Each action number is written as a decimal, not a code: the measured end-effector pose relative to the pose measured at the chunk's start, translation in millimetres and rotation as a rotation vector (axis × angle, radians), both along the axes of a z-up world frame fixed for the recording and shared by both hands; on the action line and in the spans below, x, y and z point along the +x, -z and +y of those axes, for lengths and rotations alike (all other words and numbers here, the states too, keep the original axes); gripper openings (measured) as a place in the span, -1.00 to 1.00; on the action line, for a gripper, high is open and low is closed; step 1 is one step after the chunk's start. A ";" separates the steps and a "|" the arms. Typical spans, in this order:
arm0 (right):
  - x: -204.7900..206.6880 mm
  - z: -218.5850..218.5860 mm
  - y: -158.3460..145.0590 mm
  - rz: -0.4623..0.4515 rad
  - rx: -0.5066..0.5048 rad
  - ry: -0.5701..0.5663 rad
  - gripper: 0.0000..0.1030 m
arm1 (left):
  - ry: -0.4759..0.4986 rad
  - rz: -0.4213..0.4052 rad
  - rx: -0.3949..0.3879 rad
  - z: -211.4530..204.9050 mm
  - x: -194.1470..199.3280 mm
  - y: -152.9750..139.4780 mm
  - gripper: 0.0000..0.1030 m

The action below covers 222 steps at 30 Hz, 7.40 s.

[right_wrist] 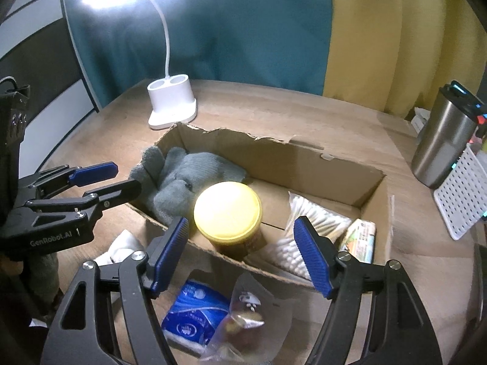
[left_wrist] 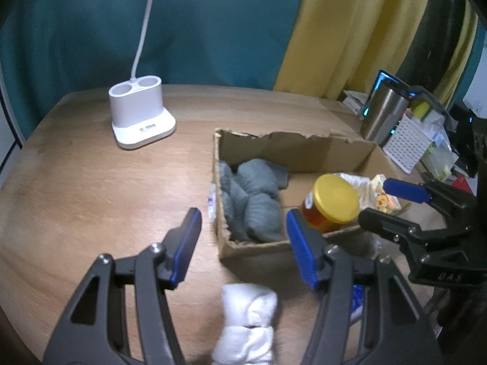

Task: Organize objects
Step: 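Open both tools to release the socks and jar inside the box, then withdraw both open tools from the box toward the remaining table items, then grasp the white socks with the left tool while the right tool grasps the clear plastic bag, then carry the white socks with the left tool while the right tool carries the plastic bag into the box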

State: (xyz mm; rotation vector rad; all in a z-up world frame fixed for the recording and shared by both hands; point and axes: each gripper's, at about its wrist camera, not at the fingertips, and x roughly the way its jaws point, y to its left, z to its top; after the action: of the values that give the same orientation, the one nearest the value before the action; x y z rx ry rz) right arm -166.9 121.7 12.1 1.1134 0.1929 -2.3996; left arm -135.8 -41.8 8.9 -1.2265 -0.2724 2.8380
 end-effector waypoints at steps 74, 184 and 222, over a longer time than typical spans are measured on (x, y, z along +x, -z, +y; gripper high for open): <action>52.3 40.6 51.4 -0.117 -0.036 0.082 0.26 | 0.030 -0.147 -0.065 16.5 50.3 65.8 0.43; -16.1 58.9 -13.6 0.002 -0.092 0.081 -0.04 | 0.075 0.039 -0.021 34.6 -39.8 -11.2 -0.23; -46.7 37.1 -8.6 -0.020 -0.087 0.068 -0.04 | 0.058 0.014 0.050 13.0 -47.2 -7.7 0.24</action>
State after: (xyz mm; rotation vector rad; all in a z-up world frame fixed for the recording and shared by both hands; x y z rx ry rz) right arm -213.7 158.8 20.7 1.1200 0.0447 -2.4307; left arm -183.0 -28.8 16.6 -1.1843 -0.2995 2.7722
